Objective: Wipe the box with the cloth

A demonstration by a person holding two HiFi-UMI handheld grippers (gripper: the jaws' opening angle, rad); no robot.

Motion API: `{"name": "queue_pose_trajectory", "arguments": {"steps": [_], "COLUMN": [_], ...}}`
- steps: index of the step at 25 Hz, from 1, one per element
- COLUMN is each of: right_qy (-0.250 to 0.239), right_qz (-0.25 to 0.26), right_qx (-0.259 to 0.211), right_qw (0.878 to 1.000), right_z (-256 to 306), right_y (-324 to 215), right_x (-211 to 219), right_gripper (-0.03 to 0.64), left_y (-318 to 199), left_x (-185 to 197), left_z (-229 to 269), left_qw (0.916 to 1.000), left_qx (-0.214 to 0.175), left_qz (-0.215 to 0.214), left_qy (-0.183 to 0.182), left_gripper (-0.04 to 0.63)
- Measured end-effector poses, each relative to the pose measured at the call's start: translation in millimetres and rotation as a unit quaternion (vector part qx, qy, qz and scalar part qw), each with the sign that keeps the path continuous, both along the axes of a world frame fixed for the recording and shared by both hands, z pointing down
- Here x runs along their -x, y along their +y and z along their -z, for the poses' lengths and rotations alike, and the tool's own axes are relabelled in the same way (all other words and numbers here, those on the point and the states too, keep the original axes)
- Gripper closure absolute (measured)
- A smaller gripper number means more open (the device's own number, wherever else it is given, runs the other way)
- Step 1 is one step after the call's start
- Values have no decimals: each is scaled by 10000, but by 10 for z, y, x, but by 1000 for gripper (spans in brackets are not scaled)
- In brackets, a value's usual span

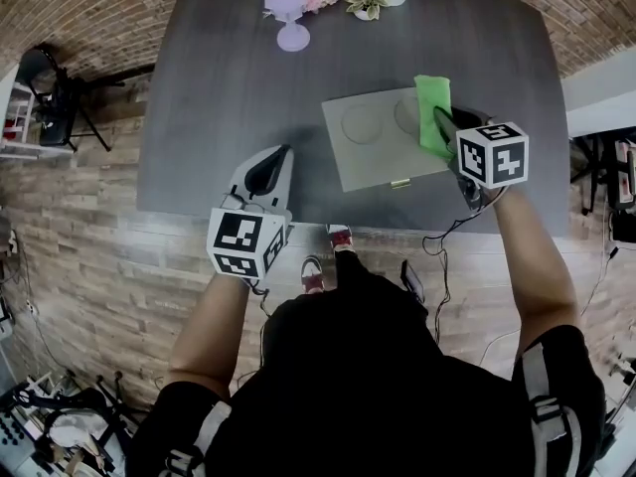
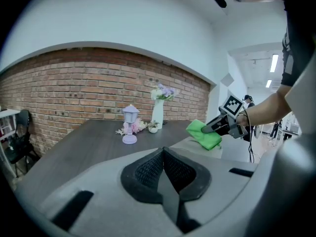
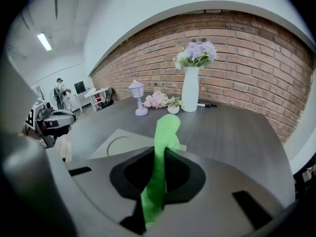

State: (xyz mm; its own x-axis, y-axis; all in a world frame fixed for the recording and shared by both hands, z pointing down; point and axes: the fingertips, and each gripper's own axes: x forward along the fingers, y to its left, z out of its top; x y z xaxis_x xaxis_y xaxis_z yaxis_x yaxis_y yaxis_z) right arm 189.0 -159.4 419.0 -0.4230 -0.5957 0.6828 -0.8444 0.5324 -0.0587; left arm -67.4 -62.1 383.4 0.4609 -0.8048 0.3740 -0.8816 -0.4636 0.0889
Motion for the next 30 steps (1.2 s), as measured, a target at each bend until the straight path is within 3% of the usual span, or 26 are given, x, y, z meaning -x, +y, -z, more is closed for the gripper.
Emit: {"name": "queue_pose_trajectory", "arguments": {"steps": [9,19,24,30], "right_qy": [-376,-788,-756,-630], "right_qz": [783,1239,1230,928], "right_qx": [57,361,545,696], "right_qw": [9962,9885,9880,9913], "right_z": [108,39,-76,-258], "right_y": [458,800,800,647], "right_x": [1038,1963,1998,1650], "right_gripper": [580,580,580,580], "left_y": [404,696,667,477], "left_x": [342,765,843,703], "left_z": [115,132,65,-72], "left_qw": [9994,9973,9967,9978], "left_qx": [-116,-145,-90,34], "left_qz": [332,716,791,630], "left_qy": [78,113,160,203], "left_gripper": [586,586,586,586]}}
